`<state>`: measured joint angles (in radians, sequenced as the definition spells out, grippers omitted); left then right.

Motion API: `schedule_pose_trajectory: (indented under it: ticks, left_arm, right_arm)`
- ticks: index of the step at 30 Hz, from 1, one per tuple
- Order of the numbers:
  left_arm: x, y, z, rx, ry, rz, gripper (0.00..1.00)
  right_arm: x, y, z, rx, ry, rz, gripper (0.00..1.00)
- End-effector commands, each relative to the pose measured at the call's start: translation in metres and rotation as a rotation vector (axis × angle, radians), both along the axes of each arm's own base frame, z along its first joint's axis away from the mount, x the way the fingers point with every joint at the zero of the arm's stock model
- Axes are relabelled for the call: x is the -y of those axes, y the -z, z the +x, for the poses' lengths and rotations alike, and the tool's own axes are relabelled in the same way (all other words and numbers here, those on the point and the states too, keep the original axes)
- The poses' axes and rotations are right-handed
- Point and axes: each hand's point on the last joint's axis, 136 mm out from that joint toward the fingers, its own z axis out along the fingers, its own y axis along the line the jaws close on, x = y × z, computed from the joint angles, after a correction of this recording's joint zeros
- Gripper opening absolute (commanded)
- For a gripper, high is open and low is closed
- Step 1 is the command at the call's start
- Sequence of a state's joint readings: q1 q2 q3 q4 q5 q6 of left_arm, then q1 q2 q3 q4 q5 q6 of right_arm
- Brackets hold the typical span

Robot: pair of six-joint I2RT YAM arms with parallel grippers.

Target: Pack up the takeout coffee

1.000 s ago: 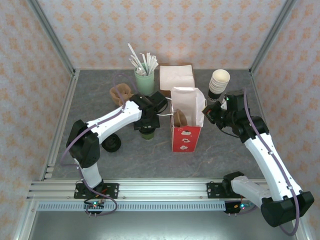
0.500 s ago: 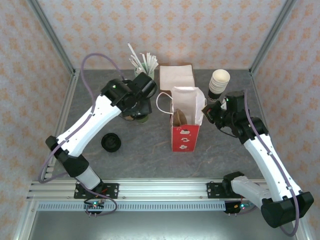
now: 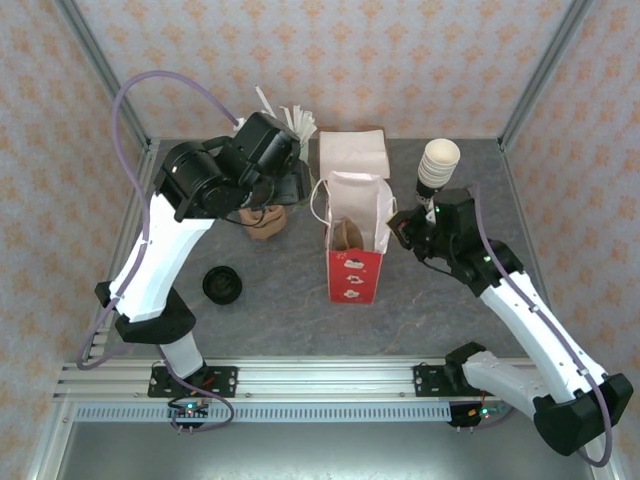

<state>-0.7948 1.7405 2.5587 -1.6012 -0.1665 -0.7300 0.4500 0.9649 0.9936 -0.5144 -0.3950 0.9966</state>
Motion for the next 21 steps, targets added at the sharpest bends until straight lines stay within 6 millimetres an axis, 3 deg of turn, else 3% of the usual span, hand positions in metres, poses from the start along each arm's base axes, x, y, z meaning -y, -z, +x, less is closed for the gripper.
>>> schedule_pose_trajectory:
  ticks: [1,13,21]
  left_arm:
    - [-0.027,0.014,-0.022,-0.075,0.009,0.145,0.64]
    - [-0.012,-0.012,-0.028,0.018,0.075,0.053,0.63]
    - [-0.02,-0.034,-0.029,0.106,0.065,0.024,0.63]
  right_arm:
    - [-0.005,-0.008,0.007,0.042,0.04,0.015,0.0]
    - [-0.029,-0.002,0.008,0.042,0.013,0.004,0.0]
    - [-0.033,0.001,0.009,0.043,0.02,-0.005,0.0]
